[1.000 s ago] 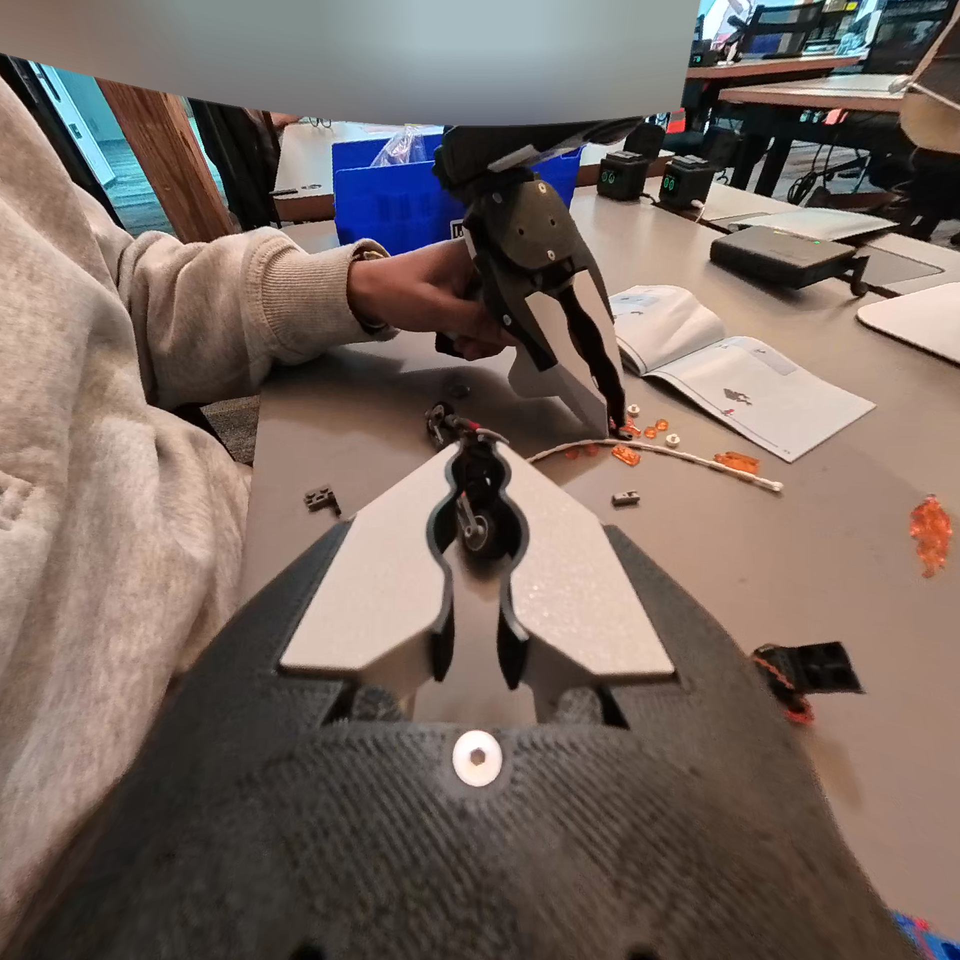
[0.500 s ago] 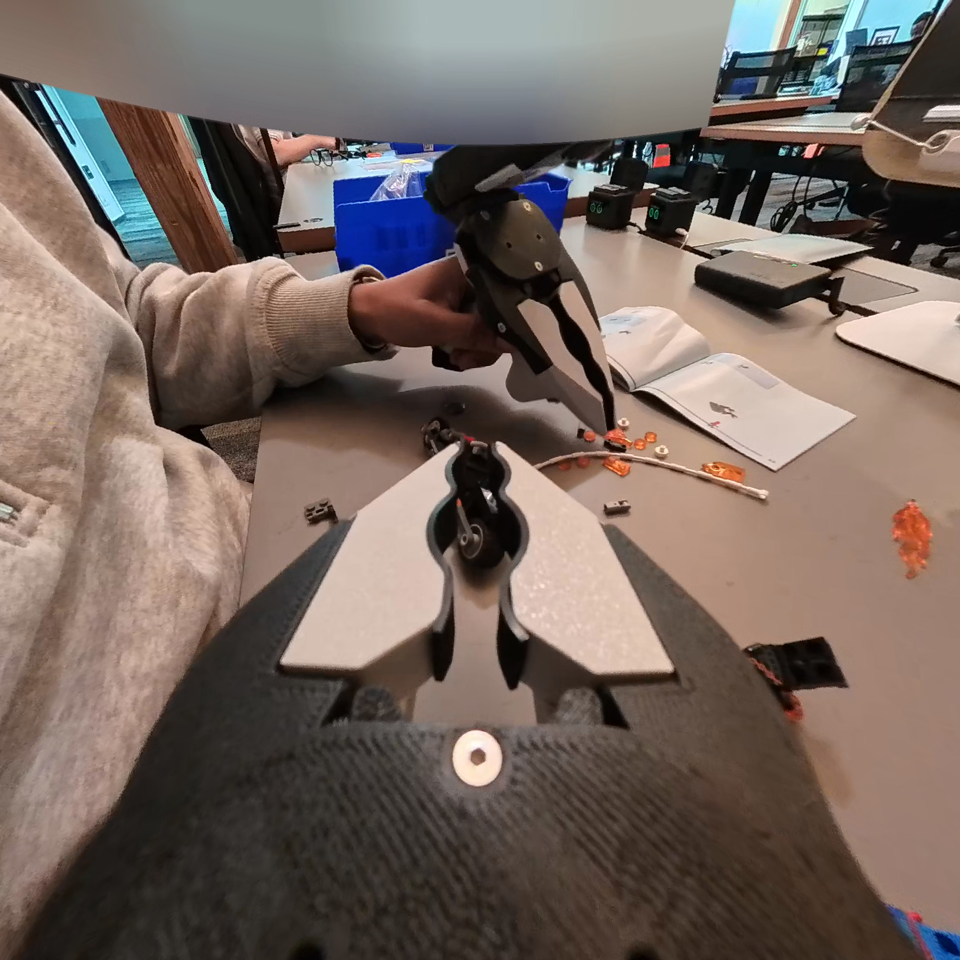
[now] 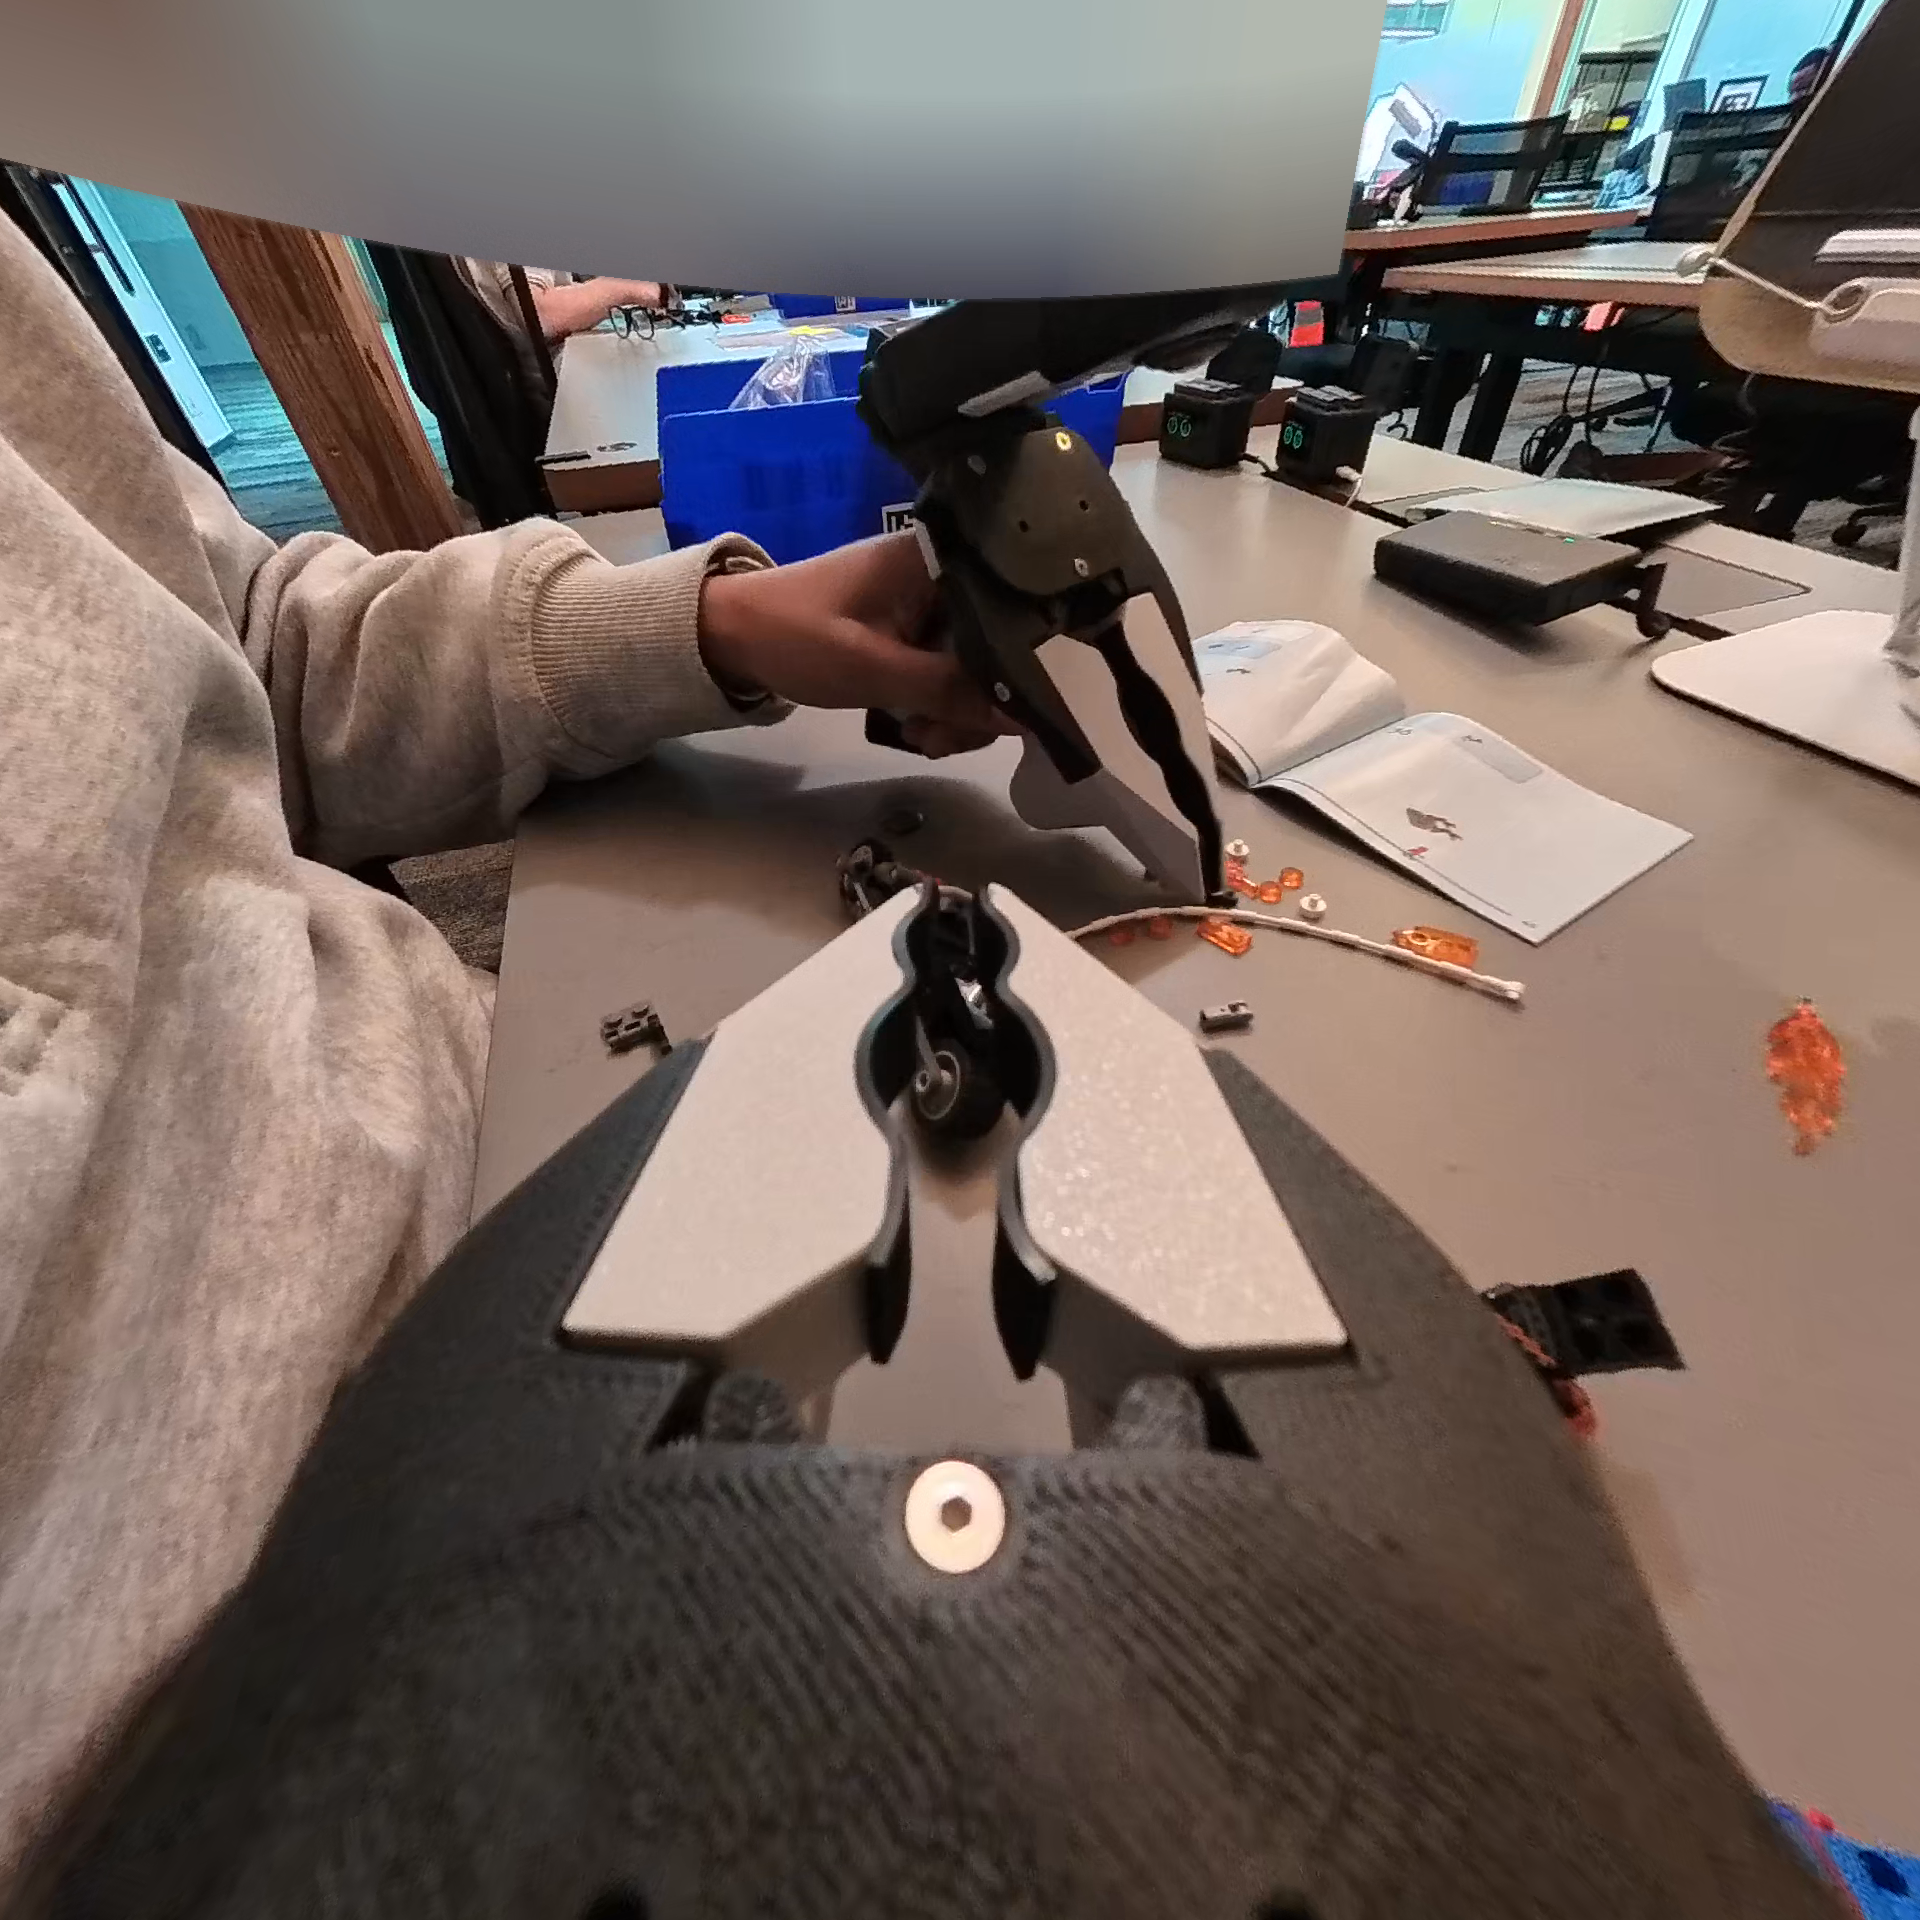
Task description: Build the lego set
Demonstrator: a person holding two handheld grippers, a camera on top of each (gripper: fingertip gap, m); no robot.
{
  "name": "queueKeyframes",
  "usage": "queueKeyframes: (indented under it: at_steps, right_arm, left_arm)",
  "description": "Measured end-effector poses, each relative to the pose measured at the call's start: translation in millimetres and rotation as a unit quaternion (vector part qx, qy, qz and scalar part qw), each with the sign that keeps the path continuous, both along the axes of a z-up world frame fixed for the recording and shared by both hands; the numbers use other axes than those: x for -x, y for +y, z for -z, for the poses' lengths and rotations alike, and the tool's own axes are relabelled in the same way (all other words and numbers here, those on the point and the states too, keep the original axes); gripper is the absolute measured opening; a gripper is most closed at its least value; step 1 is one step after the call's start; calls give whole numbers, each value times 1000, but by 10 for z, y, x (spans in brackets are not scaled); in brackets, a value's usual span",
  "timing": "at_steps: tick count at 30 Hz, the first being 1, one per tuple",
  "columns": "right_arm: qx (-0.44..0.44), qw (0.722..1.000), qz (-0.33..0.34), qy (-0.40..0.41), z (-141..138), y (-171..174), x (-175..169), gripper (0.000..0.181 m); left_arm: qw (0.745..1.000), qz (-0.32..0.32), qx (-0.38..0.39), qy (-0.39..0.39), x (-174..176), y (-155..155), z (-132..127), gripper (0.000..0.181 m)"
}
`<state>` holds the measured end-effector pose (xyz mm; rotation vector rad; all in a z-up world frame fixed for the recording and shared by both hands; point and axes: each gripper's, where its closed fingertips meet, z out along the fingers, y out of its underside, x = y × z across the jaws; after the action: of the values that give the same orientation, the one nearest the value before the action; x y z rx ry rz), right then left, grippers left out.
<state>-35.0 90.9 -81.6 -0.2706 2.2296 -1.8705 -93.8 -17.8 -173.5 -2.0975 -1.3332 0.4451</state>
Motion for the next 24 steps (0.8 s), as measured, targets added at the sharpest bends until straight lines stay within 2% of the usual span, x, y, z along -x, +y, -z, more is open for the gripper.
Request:
queueKeyframes:
  at_steps: [5, 12, 19, 24]
  right_arm:
    - [1, 1000, 1, -1, -4, -1, 2, 3]
    - [0, 1000, 2, 2, 5, -8, 5, 4]
    - [4, 1000, 6, 11, 4, -13, 6, 3]
    - [14, 1000, 11, 13, -18, 0, 17, 2]
  left_arm:
    - [1000, -3, -5, 1, -32, -3, -31, 0]
    - [998, -12, -60, 15, -109, 16, -173, 0]
    - [1000, -10, -15, -6, -27, -41, -29, 4]
    - [1000, -1, -13, -13, -33, 1, -2, 9]
